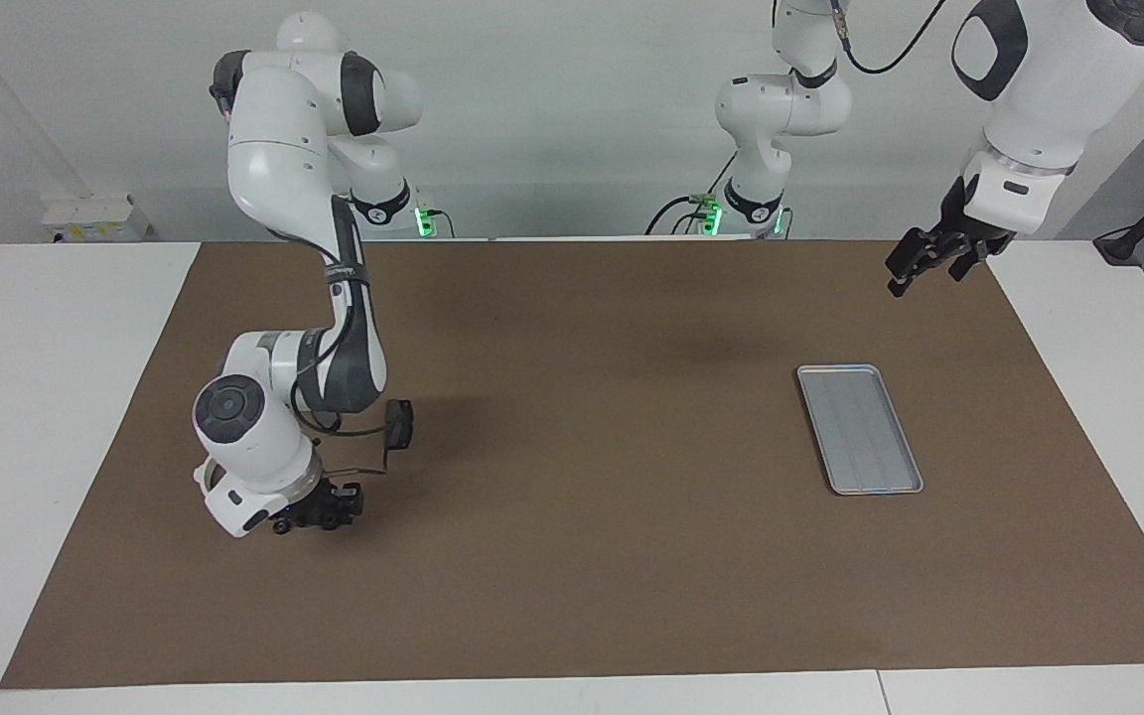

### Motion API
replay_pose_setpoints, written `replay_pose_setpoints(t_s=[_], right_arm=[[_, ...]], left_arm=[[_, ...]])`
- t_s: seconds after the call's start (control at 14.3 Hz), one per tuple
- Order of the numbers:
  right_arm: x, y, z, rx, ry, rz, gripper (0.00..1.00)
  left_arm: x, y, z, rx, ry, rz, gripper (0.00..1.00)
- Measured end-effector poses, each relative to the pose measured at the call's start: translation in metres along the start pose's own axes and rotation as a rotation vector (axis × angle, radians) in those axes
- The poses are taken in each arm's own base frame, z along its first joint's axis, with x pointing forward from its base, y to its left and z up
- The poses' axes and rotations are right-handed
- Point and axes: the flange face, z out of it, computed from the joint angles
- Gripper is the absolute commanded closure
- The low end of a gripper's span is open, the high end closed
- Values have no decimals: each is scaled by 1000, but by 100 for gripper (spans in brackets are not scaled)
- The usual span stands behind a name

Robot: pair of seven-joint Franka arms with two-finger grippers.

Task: Pick bearing gear from pile to tray
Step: 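Grasp the black bearing ring with the right gripper and lift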

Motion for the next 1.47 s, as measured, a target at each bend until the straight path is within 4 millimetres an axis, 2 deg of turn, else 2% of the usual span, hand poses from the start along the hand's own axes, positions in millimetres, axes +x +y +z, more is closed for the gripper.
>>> replay_pose_setpoints(t_s=[0.28,0.56,0.7,1.47], right_arm=[[-2,-1,0,3,27,6,44],[-4,1,-2,19,40,25,78],[-5,1,-3,26,47,31,98],[-8,-1,-7,31,79,32,100]], left_arm=[[0,0,0,0,0,0,0],[0,0,0,0,0,0,0],[0,0,0,0,0,0,0],[0,0,0,0,0,0,0]])
